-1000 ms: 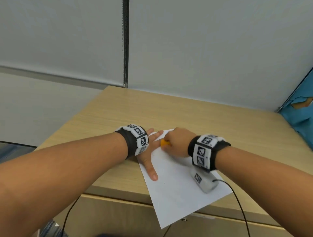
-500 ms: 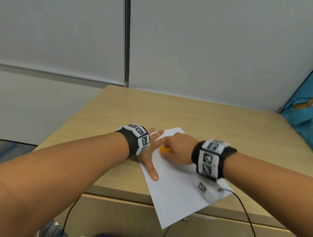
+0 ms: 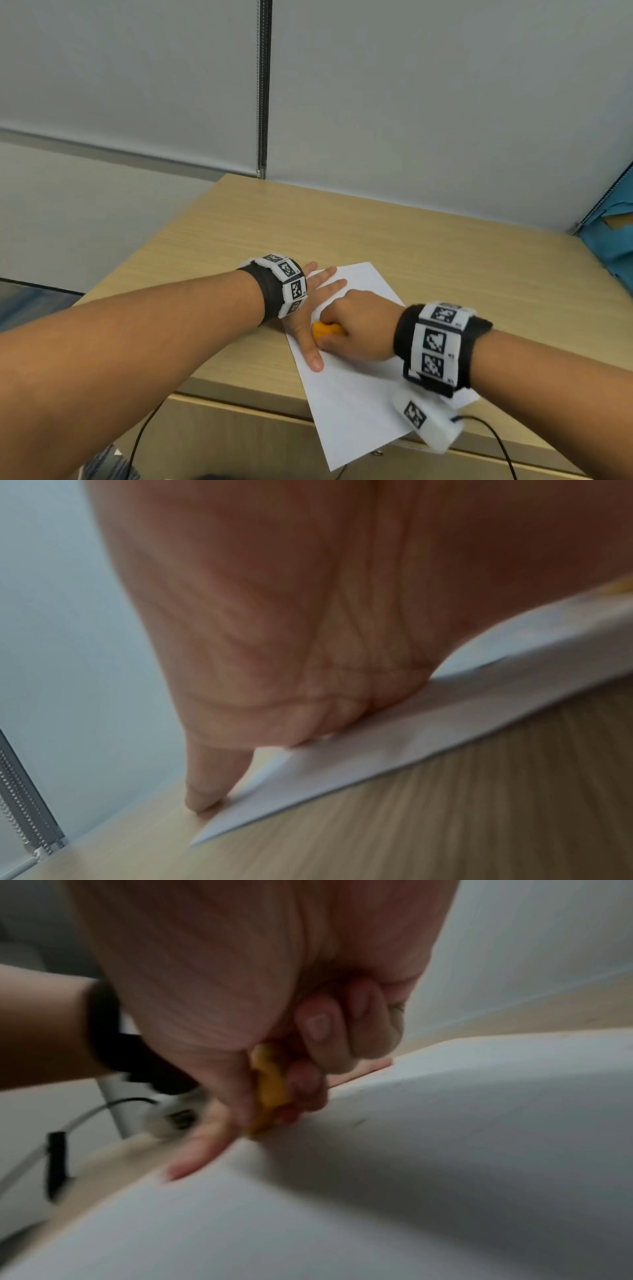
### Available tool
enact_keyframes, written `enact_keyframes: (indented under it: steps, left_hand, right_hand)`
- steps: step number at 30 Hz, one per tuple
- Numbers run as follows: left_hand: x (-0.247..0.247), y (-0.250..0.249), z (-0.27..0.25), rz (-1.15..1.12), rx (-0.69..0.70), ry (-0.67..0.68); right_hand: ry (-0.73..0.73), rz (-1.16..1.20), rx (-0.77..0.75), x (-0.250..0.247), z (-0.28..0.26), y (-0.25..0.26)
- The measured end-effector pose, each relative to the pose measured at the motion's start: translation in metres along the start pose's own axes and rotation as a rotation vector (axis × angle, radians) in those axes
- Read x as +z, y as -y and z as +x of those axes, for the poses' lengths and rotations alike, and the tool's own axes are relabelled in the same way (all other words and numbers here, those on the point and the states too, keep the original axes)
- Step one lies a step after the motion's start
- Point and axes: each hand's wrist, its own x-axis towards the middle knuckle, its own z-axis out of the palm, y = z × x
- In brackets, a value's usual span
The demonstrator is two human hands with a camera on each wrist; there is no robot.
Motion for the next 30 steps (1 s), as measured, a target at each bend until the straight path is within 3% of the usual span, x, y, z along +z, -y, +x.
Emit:
enact_keyframes:
  steps: [4, 11, 15, 20, 24, 30]
  left_hand:
    - [0.004, 0.003, 0.007, -0.019, 0.029, -0.029]
    - [-0.001, -0.001, 0.001, 0.020, -0.028, -0.012]
    - [-0.005, -0.004, -0.003, 0.015, -0.048, -0.018]
    - [-0.011, -0.019, -0.019, 0.020, -0.131, -0.005]
    - [-0.003, -0.040, -0.040, 0.036, -0.265, 0.005]
    - [-0.018, -0.042, -0.067, 0.246, -0.222, -0.026]
  right_hand:
    - [-0.102, -0.082, 0.168, -0.020, 0.033, -0.031]
    - [0.031, -0.041, 0.059, 0.004, -0.018, -0.005]
    - [-0.093, 0.056, 0.176, 0.001, -0.035, -0.032]
    - [-0.122, 0.035, 0.306, 0.011, -0.058, -0.041]
    - [-0.148, 0.012, 0.317, 0.010, -0.054, -0.045]
    - [-0.128, -0.043, 0.287, -0.001, -0.043, -0.045]
